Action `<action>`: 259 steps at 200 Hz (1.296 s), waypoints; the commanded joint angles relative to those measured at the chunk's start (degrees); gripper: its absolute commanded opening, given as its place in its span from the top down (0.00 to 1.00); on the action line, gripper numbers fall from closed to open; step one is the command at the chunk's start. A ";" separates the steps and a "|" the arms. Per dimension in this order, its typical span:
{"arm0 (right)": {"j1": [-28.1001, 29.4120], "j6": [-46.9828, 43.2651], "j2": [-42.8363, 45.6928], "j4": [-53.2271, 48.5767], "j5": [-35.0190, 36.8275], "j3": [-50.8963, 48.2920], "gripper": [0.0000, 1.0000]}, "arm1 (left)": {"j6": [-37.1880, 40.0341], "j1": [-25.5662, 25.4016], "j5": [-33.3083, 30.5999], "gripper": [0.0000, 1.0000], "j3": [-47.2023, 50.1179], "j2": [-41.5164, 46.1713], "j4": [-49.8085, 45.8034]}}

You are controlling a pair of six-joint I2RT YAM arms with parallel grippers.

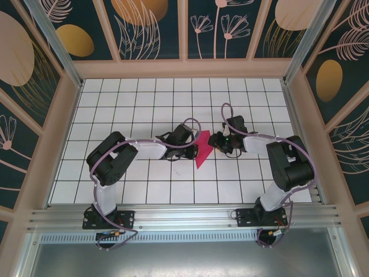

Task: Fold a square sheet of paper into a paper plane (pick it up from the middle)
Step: Third fold the triangle at the center of the table.

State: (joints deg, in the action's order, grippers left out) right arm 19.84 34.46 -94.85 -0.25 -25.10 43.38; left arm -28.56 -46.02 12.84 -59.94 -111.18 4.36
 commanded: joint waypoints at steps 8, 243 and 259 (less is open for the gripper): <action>0.55 0.08 -1.29 0.26 -0.43 1.45 0.61 | 1.22 0.28 -0.43 1.00 0.79 -1.58 -2.34; 0.75 -0.84 0.63 -1.85 2.63 2.77 0.55 | 1.49 0.23 -0.38 1.00 0.84 -1.39 -2.78; 0.80 -0.40 0.03 -0.78 1.31 2.24 0.55 | 1.42 0.21 -0.39 1.00 0.96 -1.29 -2.69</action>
State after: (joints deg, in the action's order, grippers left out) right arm 20.14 34.39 -94.94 -0.89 -22.96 44.71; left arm -28.51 -46.02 12.86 -59.94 -111.18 4.34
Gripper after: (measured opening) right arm 0.447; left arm 0.068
